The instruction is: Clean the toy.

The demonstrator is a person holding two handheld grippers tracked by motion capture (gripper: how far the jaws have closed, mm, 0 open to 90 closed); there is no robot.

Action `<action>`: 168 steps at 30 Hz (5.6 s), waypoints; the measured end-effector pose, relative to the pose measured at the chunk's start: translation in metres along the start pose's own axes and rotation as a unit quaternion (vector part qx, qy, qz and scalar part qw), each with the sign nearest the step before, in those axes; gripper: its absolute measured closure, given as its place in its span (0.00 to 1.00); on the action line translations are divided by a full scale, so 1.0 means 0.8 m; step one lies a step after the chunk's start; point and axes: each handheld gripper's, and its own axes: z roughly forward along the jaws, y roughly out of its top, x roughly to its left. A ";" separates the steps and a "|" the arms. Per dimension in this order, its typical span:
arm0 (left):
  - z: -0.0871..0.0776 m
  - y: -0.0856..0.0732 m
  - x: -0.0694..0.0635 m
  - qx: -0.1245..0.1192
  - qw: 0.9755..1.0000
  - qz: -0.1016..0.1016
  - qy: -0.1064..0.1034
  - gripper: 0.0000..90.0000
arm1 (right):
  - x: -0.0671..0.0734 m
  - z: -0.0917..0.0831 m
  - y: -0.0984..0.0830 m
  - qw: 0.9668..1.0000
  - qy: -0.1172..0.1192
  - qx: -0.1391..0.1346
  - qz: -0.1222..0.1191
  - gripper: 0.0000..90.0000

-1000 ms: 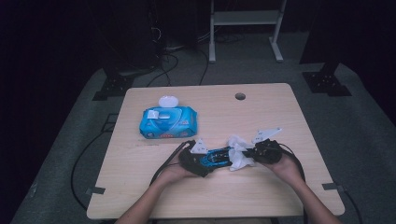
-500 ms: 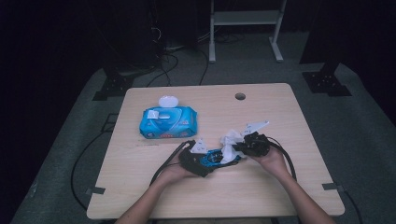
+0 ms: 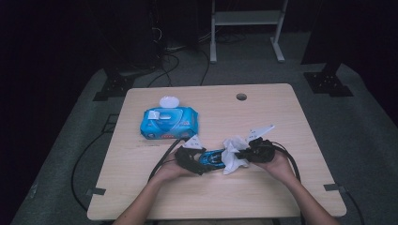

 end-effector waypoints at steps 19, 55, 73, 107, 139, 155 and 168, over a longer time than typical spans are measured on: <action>0.004 -0.011 0.018 0.002 0.996 -0.087 -0.023 0.25 | 0.015 -0.001 -0.018 0.997 -0.015 -0.031 -0.071 0.98; 0.010 -0.012 0.014 -0.001 0.996 -0.081 -0.026 0.30 | -0.058 0.019 -0.018 0.973 0.144 -0.011 0.182 0.73; 0.000 -0.011 0.009 0.026 0.997 -0.067 -0.019 0.22 | -0.021 0.010 -0.017 0.993 0.092 -0.048 0.058 0.75; -0.017 -0.008 -0.026 -0.015 0.993 0.116 0.022 0.70 | 0.005 -0.014 -0.026 0.998 -0.020 -0.060 -0.009 0.81; -0.015 -0.005 -0.028 -0.020 0.995 0.095 0.014 0.66 | 0.048 -0.026 0.023 0.991 -0.016 -0.096 -0.088 0.59; -0.019 -0.008 -0.025 -0.022 0.996 0.083 0.014 0.74 | 0.042 0.012 0.038 0.995 -0.008 -0.092 -0.028 0.98; -0.017 -0.009 -0.028 -0.023 0.995 0.099 0.021 0.75 | 0.072 0.049 0.068 0.994 0.028 -0.097 -0.045 0.97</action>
